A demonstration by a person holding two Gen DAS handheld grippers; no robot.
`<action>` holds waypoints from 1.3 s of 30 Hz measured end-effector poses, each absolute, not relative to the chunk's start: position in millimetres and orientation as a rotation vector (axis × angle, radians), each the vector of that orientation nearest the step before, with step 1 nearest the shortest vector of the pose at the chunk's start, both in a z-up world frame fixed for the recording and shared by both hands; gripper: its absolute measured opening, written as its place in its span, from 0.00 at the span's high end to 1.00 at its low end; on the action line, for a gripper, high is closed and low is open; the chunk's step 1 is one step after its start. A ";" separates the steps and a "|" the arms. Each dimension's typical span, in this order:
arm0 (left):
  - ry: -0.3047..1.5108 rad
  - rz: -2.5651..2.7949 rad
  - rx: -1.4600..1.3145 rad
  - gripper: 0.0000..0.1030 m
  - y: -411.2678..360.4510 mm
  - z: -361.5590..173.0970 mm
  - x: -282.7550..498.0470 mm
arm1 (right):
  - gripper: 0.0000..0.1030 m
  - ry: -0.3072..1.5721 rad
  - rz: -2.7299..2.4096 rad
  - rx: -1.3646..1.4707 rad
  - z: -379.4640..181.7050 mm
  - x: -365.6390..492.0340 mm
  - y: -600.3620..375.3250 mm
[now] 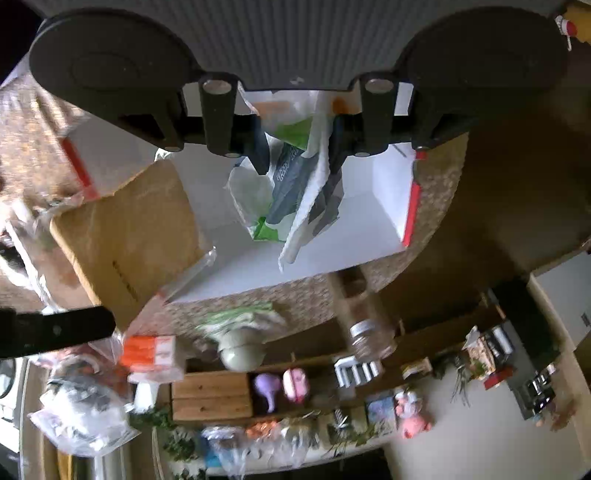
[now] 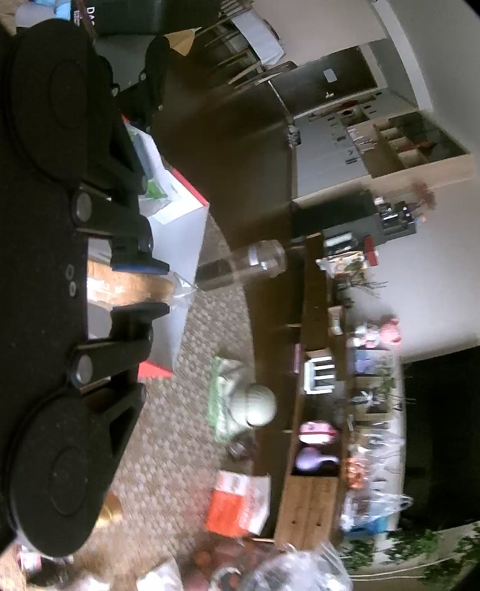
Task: Organize objects
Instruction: 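Carry the white bag with left tool while right tool carries bread into the red box, then open left tool to drop the white bag while right tool releases the bread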
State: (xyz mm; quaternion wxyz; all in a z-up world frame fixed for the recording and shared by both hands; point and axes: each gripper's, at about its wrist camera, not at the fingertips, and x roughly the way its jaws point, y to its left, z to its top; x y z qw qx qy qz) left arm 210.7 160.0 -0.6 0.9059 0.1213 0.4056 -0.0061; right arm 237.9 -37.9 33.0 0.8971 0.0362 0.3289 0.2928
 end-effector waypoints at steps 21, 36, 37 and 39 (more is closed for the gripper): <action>1.136 -0.002 0.330 0.63 181.1 -76.6 283.3 | 0.83 0.798 0.572 -0.132 -21.5 255.7 14.6; 1.064 -0.001 0.248 0.29 183.9 -58.0 259.7 | 0.38 0.760 0.578 -0.256 -14.8 236.4 4.9; 1.060 -0.002 0.248 0.27 181.4 -56.1 257.4 | 0.38 0.758 0.579 -0.256 -12.7 234.8 2.1; 1.046 -0.003 0.261 0.27 173.9 -51.0 249.9 | 0.38 0.750 0.579 -0.253 -8.1 231.6 -3.8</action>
